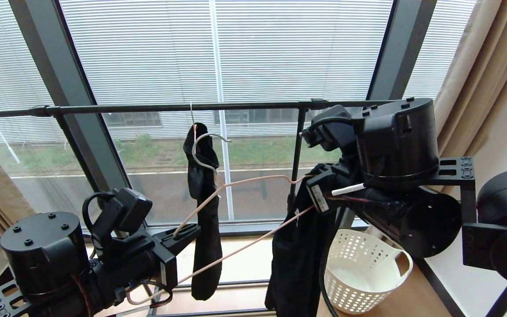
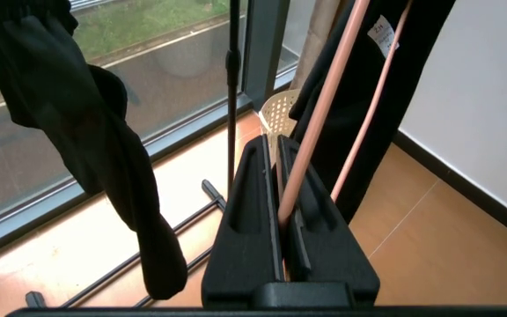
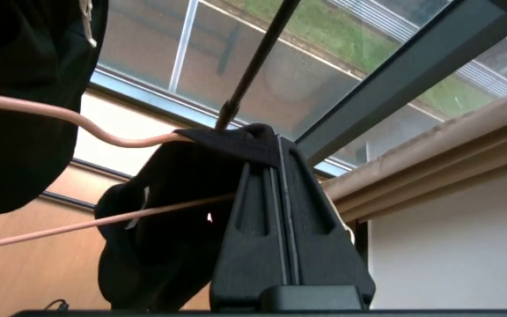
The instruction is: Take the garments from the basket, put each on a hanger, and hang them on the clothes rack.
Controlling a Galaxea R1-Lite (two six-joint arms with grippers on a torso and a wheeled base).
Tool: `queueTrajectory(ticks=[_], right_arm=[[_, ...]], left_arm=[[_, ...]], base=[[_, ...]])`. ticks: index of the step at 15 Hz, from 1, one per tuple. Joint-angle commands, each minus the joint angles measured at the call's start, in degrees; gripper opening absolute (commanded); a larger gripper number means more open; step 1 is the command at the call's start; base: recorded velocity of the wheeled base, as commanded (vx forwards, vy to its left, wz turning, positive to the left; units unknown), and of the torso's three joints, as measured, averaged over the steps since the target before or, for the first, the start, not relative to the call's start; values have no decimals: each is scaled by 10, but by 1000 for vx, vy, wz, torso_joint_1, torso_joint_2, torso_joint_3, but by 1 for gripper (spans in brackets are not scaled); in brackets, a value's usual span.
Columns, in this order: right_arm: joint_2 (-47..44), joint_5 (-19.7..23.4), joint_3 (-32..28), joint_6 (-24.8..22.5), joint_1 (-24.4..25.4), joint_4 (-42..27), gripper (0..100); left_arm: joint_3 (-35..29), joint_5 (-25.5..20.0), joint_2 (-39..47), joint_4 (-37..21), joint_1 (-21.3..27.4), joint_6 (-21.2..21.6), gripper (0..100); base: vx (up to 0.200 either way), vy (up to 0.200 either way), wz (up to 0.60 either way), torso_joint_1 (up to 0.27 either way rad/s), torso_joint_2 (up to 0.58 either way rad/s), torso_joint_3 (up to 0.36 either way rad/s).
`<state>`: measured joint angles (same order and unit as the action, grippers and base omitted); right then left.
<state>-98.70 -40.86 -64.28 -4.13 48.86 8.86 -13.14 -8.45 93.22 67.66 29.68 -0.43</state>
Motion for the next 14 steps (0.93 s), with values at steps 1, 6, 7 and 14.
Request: queueTrajectory(ticks=[1, 6, 7, 14], right_arm=[[-15, 0, 0, 3, 30, 2, 0], [-32, 1, -1, 30, 84, 27, 0], [-33, 3, -3, 45, 96, 27, 0], [-52, 3, -5, 57, 113, 108, 0]], left_arm=[[2, 1, 3, 0, 8, 0, 0], [4, 1, 6, 0, 14, -1, 0], [5, 1, 11, 0, 19, -1, 0], [7, 1, 22, 0, 40, -2, 0]], base=[[0, 0, 0, 0, 0, 0], [0, 0, 0, 0, 0, 0], [0, 0, 0, 0, 0, 0], [0, 0, 0, 0, 0, 0]])
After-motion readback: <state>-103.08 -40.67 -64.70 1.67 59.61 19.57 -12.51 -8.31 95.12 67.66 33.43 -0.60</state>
